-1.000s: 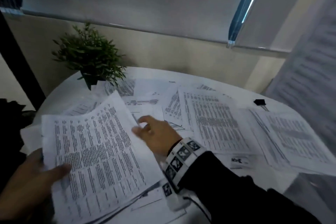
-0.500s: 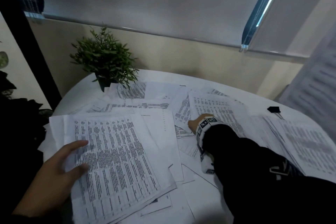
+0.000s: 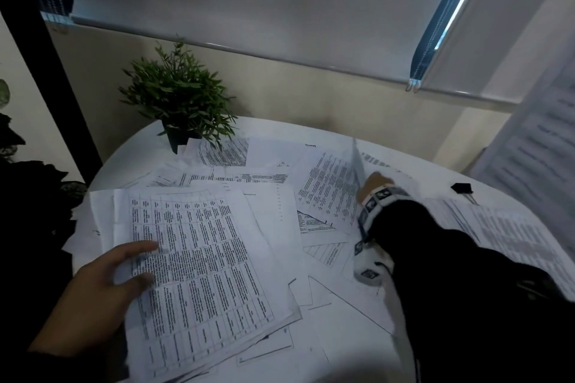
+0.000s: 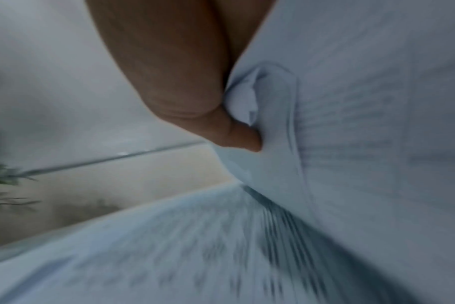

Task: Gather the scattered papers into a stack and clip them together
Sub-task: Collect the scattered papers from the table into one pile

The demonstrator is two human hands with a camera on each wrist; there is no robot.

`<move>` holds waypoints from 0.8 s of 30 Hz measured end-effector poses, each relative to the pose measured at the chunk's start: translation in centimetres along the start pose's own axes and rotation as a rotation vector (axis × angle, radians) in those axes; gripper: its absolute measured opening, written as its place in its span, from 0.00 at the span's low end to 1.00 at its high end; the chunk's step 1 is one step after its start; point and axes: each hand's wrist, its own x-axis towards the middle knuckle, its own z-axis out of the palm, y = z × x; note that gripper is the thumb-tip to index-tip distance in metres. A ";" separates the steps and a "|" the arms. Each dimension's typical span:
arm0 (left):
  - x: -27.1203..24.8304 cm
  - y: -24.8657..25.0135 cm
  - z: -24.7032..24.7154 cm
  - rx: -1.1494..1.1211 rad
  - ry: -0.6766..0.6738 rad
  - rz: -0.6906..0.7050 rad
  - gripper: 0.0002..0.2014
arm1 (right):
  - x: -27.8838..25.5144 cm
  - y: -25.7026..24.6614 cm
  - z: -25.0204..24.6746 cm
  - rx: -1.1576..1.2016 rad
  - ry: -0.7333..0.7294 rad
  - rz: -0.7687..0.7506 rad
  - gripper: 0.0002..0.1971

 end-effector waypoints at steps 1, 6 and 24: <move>0.2 -0.1 0.1 -0.010 0.012 -0.039 0.29 | -0.7 -0.5 -0.9 0.029 0.053 -0.044 0.16; -0.1 1.8 1.1 -0.307 -0.002 -0.212 0.18 | -12.3 -6.5 0.9 0.047 -0.022 -0.549 0.26; -2.8 11.0 0.1 -0.430 0.163 0.507 0.31 | -12.8 -2.3 1.1 1.078 -0.094 -0.578 0.54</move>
